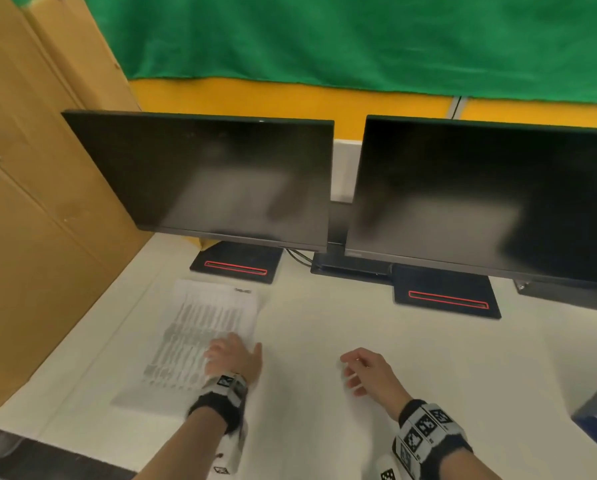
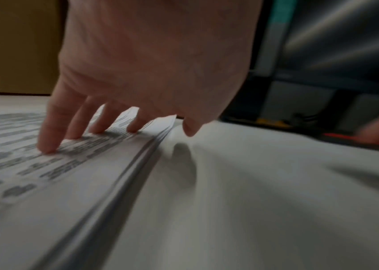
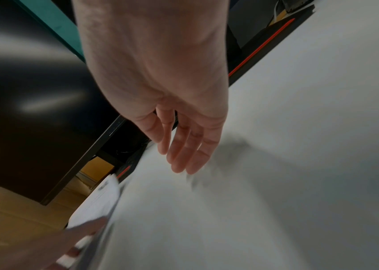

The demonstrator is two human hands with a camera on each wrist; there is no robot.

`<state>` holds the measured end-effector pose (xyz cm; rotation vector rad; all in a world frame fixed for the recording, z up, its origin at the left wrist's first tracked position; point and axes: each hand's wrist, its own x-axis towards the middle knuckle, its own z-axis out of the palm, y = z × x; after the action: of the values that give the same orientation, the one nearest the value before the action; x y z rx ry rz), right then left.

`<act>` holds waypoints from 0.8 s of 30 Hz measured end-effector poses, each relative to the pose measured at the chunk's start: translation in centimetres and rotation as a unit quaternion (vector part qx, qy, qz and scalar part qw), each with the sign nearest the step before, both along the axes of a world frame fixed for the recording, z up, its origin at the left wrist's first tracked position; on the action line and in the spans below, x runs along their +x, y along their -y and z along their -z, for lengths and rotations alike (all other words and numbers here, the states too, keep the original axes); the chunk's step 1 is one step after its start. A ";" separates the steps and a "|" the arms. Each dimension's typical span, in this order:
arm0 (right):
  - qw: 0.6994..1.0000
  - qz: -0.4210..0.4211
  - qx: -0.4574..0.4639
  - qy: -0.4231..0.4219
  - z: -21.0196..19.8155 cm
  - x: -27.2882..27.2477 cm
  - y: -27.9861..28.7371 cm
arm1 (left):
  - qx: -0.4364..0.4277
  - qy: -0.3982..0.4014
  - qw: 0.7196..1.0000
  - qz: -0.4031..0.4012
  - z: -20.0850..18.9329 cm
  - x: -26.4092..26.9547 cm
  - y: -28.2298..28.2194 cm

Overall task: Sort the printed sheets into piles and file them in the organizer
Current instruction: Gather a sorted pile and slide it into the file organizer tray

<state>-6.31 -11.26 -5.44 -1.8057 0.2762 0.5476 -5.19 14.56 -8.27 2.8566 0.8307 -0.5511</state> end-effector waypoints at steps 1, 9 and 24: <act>1.000 0.005 -0.008 0.005 0.2 0.2 0.0 | 0.002 -0.005 0.999 0.032 -0.4 -0.2 2.3; 0.989 0.091 -0.114 0.013 1.6 1.7 2.0 | -0.184 0.019 0.968 0.169 -2.9 2.8 11.0; 0.971 0.192 -0.043 -0.133 1.1 2.3 2.3 | -0.324 0.038 0.933 -0.151 -2.7 4.3 8.6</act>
<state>-4.01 -13.59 -6.59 -1.7004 0.8263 0.5050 -0.86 5.98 -5.58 2.0940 0.8536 -0.5418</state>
